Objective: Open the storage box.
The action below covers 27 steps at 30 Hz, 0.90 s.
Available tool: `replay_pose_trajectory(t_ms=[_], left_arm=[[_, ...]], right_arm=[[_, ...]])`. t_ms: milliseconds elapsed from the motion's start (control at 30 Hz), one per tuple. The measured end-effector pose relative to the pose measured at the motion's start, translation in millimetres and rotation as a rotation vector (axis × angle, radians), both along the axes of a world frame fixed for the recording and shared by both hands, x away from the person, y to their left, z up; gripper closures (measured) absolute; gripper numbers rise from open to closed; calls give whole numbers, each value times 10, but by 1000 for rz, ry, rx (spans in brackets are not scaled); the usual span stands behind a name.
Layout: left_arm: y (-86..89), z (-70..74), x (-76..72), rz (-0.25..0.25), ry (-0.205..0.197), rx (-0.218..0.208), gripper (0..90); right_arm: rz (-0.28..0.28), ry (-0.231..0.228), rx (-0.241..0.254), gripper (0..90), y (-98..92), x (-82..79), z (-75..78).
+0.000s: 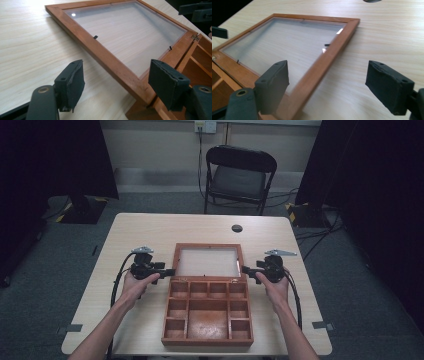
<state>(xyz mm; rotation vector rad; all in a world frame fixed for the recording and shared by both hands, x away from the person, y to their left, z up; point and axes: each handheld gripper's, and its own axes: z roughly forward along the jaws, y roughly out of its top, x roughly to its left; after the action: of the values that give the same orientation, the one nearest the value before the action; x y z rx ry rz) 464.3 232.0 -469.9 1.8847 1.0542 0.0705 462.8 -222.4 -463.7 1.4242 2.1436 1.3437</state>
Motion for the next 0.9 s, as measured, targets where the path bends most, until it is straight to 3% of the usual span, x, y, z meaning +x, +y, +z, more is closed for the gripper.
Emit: replay_pose_trajectory(t_ms=[233,333,500,733,900], left_arm=[[186,59,-133,16,-19,40,235],[262,51,-210,27,-31,87,215],[421,37,-331,58,-2,110,207],[612,22,-519,83,-11,166,209],[628,-72,-628,76,-9,291,199]], right_arm=[[-24,-5,-62,163,-185,-190,33],[-49,-6,-71,159,-278,-272,55],[-62,26,-60,159,-444,-455,49],[-101,38,-126,162,-653,-736,-7],[-122,55,-173,155,-745,-882,-93]])
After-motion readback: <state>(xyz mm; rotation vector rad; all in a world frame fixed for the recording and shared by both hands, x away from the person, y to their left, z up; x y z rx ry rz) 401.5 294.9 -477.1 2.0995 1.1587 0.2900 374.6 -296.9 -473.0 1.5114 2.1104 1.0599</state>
